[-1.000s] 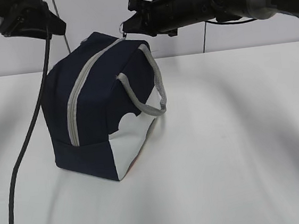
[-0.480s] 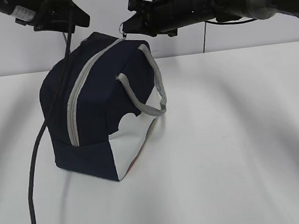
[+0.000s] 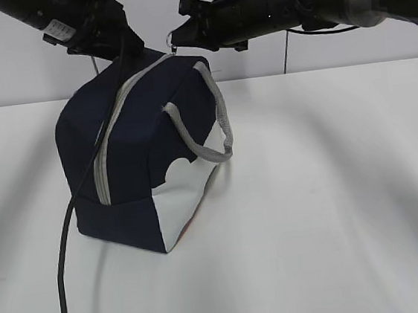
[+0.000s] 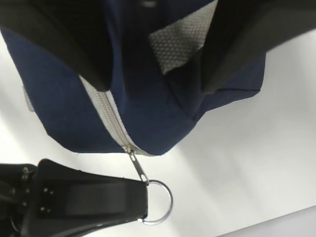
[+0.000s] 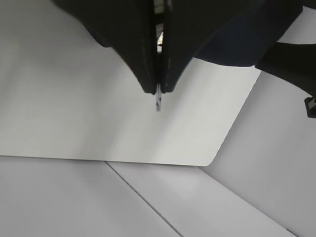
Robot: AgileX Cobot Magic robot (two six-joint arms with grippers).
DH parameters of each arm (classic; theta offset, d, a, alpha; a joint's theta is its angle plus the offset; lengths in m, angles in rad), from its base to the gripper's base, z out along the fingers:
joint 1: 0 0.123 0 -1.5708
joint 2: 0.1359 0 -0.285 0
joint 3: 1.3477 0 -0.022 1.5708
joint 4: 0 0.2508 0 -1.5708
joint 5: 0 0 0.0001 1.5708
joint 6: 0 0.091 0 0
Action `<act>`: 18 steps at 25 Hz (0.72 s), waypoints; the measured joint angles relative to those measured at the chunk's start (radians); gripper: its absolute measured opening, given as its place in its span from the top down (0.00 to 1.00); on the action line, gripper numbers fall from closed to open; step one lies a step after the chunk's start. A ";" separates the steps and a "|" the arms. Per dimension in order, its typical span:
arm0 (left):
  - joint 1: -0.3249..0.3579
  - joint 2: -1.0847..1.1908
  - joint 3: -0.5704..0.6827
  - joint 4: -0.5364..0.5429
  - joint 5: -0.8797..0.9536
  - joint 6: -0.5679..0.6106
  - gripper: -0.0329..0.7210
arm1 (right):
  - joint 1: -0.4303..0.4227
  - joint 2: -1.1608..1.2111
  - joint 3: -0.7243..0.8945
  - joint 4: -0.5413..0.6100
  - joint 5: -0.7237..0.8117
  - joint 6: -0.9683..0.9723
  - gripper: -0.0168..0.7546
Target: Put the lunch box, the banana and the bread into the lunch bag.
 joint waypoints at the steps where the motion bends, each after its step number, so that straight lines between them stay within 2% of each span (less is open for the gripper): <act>1: 0.000 0.000 0.000 0.000 0.000 -0.001 0.43 | 0.000 0.000 0.000 0.000 0.000 0.000 1.00; 7: 0.000 0.000 0.000 -0.004 0.002 -0.001 0.59 | 0.000 0.000 0.000 0.000 -0.001 0.006 1.00; 13: -0.014 0.000 0.000 0.015 0.003 -0.002 0.66 | 0.000 0.000 0.000 0.000 -0.002 0.008 1.00; 16: -0.020 0.007 0.000 0.017 0.008 -0.003 0.86 | 0.000 0.000 0.000 0.000 -0.003 0.008 1.00; 18: -0.021 0.010 0.000 0.017 0.009 -0.003 0.91 | 0.000 0.000 0.000 0.000 -0.004 0.008 1.00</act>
